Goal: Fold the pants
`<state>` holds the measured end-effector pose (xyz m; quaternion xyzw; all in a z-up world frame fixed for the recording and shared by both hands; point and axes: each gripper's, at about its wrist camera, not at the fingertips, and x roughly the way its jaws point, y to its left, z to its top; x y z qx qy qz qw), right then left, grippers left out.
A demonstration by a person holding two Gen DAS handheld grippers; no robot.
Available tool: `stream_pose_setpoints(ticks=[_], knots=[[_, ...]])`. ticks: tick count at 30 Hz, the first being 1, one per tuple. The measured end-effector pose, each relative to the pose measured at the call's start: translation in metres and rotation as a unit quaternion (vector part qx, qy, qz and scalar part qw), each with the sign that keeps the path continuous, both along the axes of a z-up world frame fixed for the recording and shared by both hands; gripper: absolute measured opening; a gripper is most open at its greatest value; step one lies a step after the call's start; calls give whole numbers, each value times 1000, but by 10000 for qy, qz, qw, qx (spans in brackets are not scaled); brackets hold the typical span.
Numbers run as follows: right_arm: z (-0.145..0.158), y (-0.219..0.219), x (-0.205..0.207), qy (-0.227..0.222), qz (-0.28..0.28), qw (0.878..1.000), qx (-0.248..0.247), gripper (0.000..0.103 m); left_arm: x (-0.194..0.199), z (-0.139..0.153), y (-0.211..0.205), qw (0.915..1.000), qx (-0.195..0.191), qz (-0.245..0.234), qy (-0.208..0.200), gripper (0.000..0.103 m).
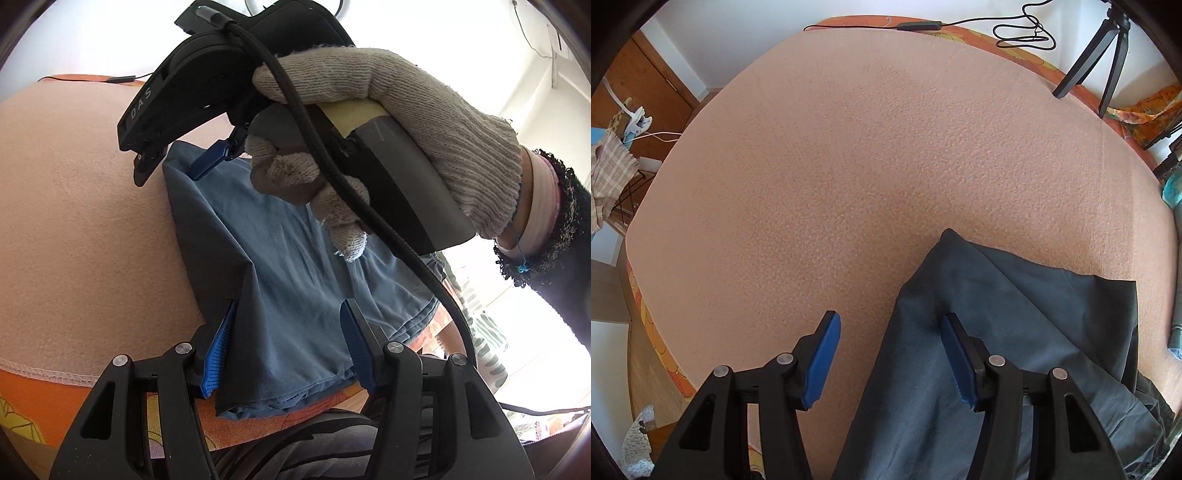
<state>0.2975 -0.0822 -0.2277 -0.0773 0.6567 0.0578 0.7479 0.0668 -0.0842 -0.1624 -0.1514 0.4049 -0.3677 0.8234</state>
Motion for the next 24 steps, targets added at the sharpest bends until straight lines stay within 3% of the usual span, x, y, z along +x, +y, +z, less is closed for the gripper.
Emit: stream_pose_setpoints(ticks=[5,11,16,20,21,23,24], knots=[[-7,1,1,55,39,9998,-175,47,-2,2,0,9999,141,64,-61,55],[-2,-7,-2,-53,21,9999,-139,24,5,-2,14,9982,294,509,120,55],[4,-18,-8,-153,-82,9995,263,4,8,-8,16,9973,310,570,345,57],[18,-33,-13,-370,-344,9953,827,1,13,-13,12,9981,140,358,472,57],[22,-37,-14,-424,-404,9939,932,0,14,-14,11,9982,27,305,509,54],[28,-43,-19,-494,-444,9923,1045,0,17,-17,10,9979,-212,242,568,34],[29,-45,-20,-504,-444,9923,1040,0,17,-16,10,9979,-255,233,542,12]])
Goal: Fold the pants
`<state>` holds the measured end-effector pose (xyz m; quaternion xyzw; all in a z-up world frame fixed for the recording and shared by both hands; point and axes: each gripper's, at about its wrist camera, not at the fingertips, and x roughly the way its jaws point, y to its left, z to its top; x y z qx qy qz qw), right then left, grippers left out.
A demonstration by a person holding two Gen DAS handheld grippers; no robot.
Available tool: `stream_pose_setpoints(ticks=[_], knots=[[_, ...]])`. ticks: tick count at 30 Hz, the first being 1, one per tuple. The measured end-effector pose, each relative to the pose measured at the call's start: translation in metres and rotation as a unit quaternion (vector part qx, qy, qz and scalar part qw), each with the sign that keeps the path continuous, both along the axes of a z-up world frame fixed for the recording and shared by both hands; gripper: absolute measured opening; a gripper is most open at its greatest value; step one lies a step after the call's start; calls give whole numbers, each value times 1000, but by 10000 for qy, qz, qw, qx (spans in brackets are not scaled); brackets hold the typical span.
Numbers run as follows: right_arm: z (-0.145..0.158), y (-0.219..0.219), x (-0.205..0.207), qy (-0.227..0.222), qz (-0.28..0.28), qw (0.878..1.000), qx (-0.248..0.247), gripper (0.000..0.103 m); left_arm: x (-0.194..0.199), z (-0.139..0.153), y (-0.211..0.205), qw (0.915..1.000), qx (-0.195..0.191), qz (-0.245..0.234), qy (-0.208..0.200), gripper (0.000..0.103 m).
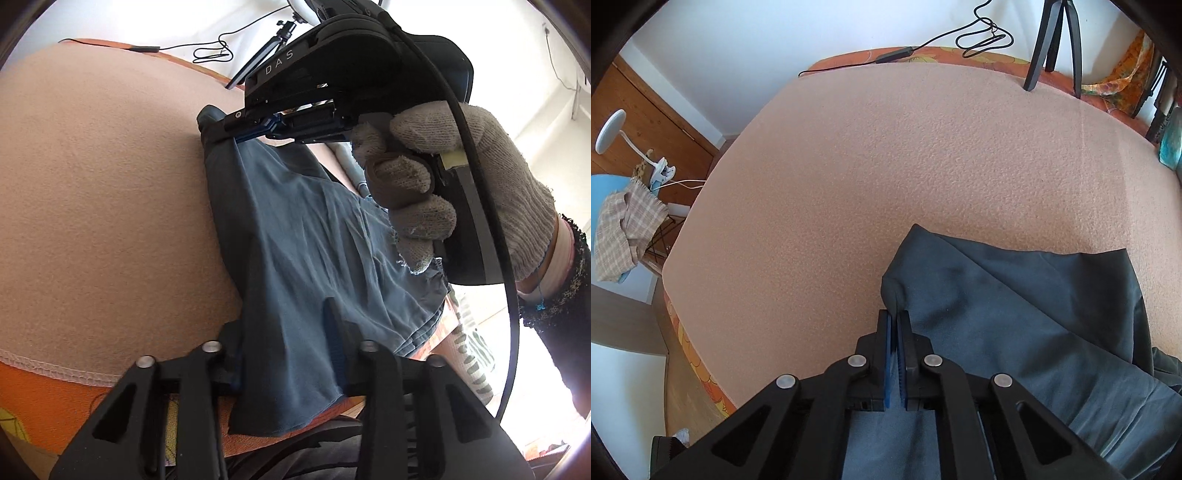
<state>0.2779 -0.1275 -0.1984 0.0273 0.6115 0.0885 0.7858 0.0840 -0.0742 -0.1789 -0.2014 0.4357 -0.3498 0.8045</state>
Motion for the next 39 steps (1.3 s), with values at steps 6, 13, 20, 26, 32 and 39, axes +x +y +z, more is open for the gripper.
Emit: stream_pose_setpoints(ticks=[6,13,20,26,32,39], knots=[[6,6,4,116,95,9993,-356,45,-5,12,-8,9992,65,-97,-373,8],[-4,35,7,340,466,9962,-649,51,-9,16,-18,9981,243,-198,-523,8],[-26,26,4,357,464,9946,-855,2,-9,18,-15,9964,574,-50,-621,13],[-15,-14,-4,14,-261,9995,190,0,4,-9,-15,9993,-229,-296,28,15],[1,-27,-16,-325,-560,9959,640,0,5,11,3,9966,-723,-233,-322,3],[16,19,-1,-540,-250,9969,509,0,8,21,51,9955,-773,225,-509,3]])
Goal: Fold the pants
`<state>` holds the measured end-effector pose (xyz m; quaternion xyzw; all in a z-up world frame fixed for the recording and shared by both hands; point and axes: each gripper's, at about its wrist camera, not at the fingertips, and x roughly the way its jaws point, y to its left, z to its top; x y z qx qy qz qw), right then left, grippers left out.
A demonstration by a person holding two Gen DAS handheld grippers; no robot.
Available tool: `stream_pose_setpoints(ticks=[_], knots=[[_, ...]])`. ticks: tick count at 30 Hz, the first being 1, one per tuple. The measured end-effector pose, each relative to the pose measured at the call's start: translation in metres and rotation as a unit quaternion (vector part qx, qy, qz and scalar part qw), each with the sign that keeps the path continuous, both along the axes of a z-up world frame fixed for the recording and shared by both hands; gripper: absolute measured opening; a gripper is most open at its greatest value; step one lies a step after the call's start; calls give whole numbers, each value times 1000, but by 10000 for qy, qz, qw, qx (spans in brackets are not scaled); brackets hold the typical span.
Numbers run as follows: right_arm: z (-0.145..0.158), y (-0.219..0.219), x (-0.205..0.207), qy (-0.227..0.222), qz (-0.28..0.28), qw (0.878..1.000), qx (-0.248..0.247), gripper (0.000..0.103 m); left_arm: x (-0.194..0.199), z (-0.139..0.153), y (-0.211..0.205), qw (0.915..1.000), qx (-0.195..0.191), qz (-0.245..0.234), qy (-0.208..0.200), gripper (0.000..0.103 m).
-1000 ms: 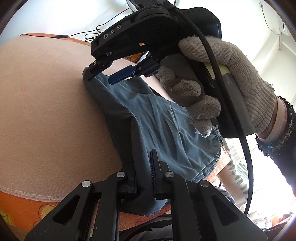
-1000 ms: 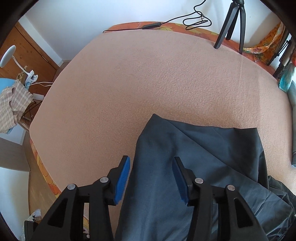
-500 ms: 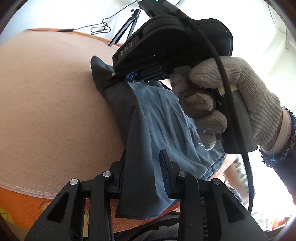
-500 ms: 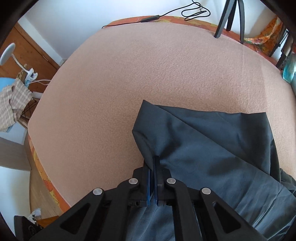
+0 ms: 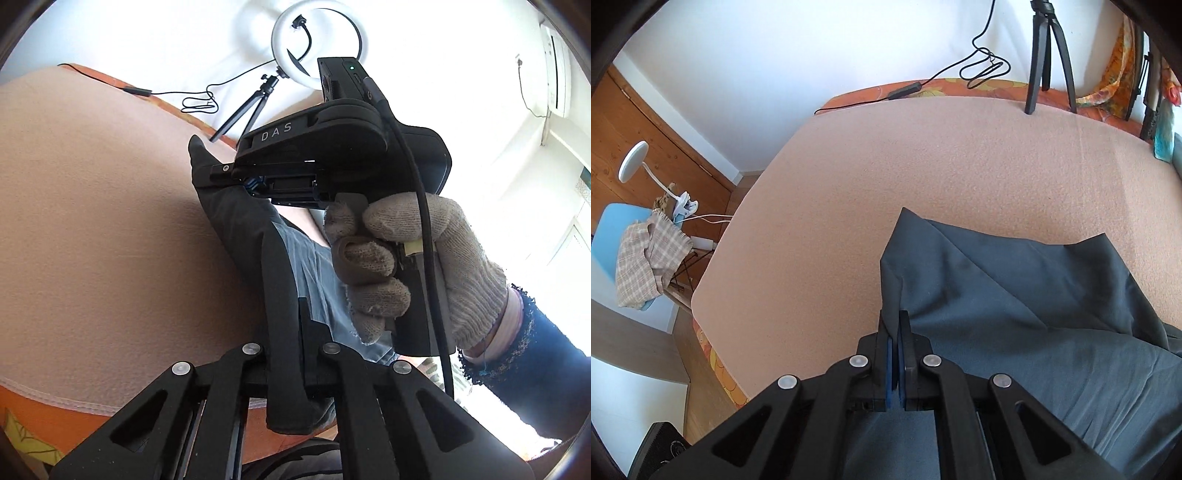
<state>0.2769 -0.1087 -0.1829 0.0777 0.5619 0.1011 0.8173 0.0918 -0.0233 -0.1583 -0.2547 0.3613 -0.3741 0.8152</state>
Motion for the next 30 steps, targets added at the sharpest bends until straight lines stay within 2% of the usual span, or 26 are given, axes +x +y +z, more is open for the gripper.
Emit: stream_pose_setpoints(ticks=[3,5,10,14,17,21,30], knots=[[-14,15,0,148,125,9996,-200,0,-6,-10,3,9999,112,19,104,3],[-17,18,-1,205,68,9997,-132,0,-8,-11,9,9998,131,60,100,3],[3,32,0,-60,163,9997,178,0,-16,5,33,9992,-68,387,-121,3],[-10,56,4,46,357,9994,-9,0,-18,0,40,9990,200,405,8,3],[-14,57,3,104,383,9991,178,0,-21,9,37,9988,327,362,-87,3],[9,39,0,-26,322,9979,567,0,-23,37,16,9981,394,230,-419,3],[79,-24,-22,-560,194,9937,951,0,-15,84,-60,9934,511,-471,-917,3]])
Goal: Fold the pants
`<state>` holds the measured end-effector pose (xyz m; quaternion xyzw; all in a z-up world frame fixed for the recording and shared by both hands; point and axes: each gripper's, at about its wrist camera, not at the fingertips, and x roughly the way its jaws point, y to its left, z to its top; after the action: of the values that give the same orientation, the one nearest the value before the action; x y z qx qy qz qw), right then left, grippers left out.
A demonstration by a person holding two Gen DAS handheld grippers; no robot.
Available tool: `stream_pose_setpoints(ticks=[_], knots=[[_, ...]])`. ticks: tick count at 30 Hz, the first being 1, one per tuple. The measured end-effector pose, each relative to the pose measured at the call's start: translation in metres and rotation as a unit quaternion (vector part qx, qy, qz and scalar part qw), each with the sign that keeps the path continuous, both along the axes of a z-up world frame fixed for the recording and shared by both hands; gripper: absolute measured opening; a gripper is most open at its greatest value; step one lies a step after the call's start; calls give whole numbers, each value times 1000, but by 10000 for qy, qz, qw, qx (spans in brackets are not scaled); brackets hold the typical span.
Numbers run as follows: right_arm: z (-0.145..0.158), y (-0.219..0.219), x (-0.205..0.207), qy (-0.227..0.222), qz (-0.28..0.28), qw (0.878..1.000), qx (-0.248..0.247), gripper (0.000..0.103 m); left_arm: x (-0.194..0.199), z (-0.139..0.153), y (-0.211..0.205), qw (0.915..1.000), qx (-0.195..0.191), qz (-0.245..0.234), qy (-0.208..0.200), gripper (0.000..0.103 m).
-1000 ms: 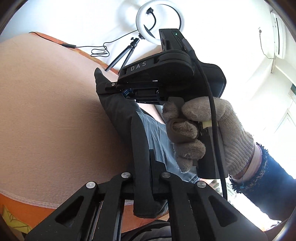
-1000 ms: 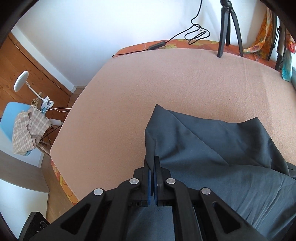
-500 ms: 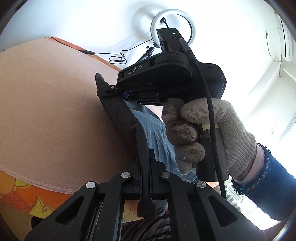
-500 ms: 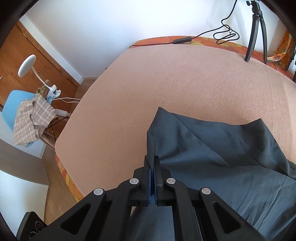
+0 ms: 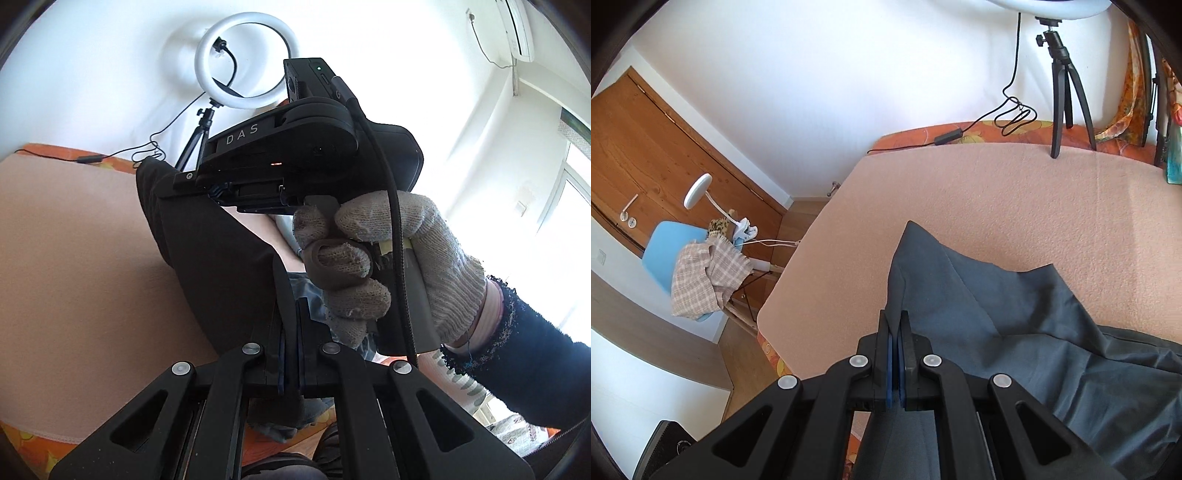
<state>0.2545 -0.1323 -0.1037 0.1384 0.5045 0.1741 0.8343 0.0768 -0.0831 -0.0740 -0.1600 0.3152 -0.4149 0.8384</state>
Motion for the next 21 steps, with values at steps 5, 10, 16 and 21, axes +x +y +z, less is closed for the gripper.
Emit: stream_pose_setpoints(ticks=[5,10,16,21], knots=[[28,-44,-16,-242,-243,9994,16,0,8,9,-41,9992,35,-399,-64,3],[46,-92,-34,-396,-552,9977,-6,0,20,11,-90,9969,108,-778,-41,3],[53,-155,-59,-467,-1007,9938,31,0,31,18,-136,9917,288,-1251,-63,3],[54,-207,-79,-497,-1391,9890,60,0,39,18,-183,9855,485,-1625,-67,3]])
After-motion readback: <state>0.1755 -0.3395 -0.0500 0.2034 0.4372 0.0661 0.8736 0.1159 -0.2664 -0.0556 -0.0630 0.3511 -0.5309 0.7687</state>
